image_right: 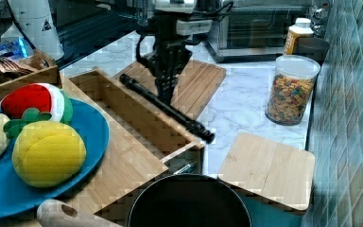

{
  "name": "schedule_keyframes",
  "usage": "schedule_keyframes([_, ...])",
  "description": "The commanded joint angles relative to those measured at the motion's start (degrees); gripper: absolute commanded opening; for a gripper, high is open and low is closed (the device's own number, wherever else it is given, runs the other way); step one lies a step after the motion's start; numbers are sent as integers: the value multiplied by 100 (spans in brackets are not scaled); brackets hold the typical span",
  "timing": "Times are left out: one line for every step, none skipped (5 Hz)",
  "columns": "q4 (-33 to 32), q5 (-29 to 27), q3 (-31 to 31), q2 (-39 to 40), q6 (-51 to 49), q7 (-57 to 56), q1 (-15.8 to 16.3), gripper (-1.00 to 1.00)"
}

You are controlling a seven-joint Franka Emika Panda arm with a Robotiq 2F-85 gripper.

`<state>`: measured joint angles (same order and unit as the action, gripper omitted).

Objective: Close the drawer.

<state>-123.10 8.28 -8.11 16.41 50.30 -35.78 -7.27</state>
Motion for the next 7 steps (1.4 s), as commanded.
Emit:
schedule_keyframes([867, -524, -899, 224, -366, -2211, -1555, -100])
schedule_keyframes([1053, -336, -1083, 368, -273, -2176, -1688, -100])
schedule_keyframes([1349, -509, -1044, 606, -305, -2448, -1863, -100])
schedule_keyframes([1349, -522, -1067, 610, -304, -2453, -1843, -100])
schedule_keyframes([1349, -520, -1064, 609, -304, -2454, -1845, -100])
schedule_keyframes([1349, -518, -1060, 608, -304, -2454, -1849, -100])
schedule_keyframes([1349, -518, -1061, 608, -304, -2454, -1848, -100])
